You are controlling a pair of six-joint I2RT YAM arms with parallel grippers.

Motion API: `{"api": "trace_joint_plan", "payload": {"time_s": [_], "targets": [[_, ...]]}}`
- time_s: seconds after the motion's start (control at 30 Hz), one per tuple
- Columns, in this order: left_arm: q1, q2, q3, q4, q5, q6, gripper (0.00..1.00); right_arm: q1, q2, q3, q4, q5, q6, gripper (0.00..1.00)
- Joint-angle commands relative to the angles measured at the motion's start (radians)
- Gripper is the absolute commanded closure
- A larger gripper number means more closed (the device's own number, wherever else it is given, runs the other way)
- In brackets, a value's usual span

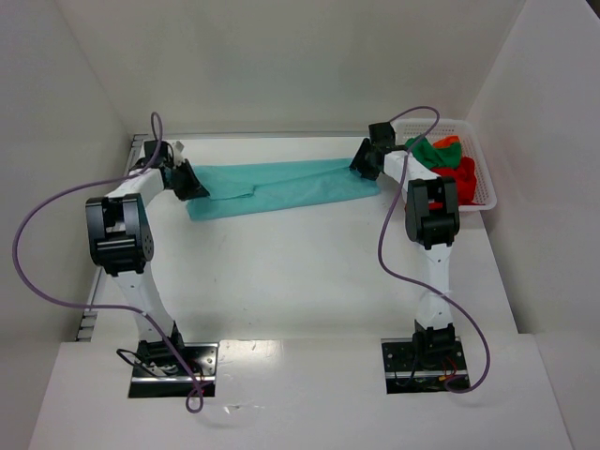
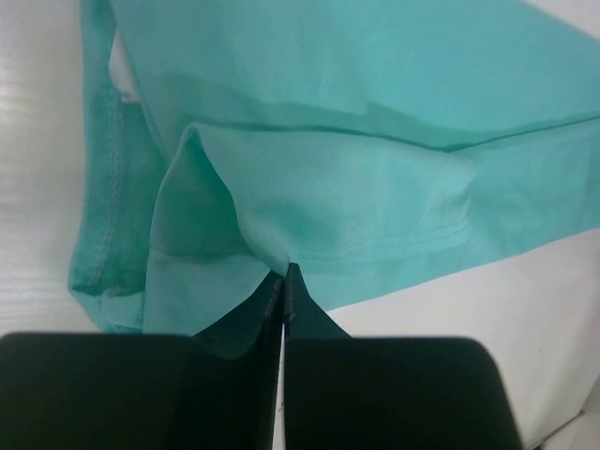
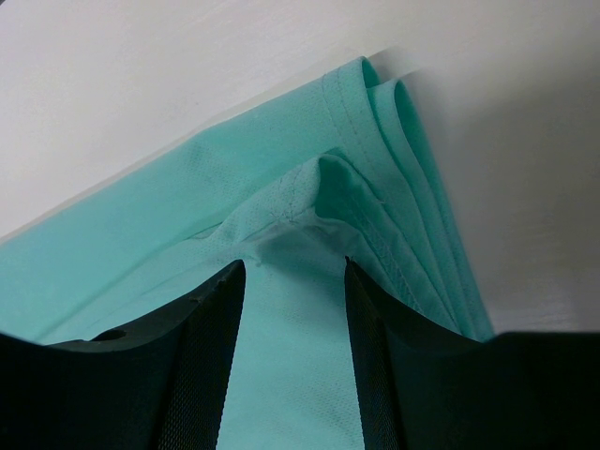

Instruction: Fold and stack the t-shirts

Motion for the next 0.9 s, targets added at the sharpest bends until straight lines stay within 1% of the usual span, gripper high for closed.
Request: {"api": "trace_joint_plan", "payload": {"time_s": [0.0, 0.1, 0.23, 0.43, 0.53, 0.87], "targets": [[0.012, 0.024, 0.082, 0.041, 0.058, -0.023, 1.00, 0.009, -0.045, -0.004, 0.006, 0.017, -0.021, 0.47], [0.032, 0.050, 0.114, 0.054, 0.085, -0.043, 1.00, 0.009, -0.036, -0.004, 0.006, 0.017, -0.021, 0.47], [0.032, 0.094, 0.146, 0.074, 0.116, -0.063, 1.00, 0.009, -0.036, 0.005, -0.003, 0.017, -0.021, 0.47], [0.041, 0.154, 0.181, 0.149, 0.159, -0.115, 1.00, 0.009, -0.027, 0.014, -0.003, 0.027, -0.030, 0.47], [0.041, 0.188, 0.204, 0.169, 0.159, -0.127, 1.00, 0.009, -0.027, 0.014, -0.003, 0.027, -0.030, 0.47], [0.041, 0.217, 0.252, 0.262, 0.178, -0.196, 0.97, 0.009, -0.027, 0.005, -0.003, 0.027, -0.030, 0.47]]}}
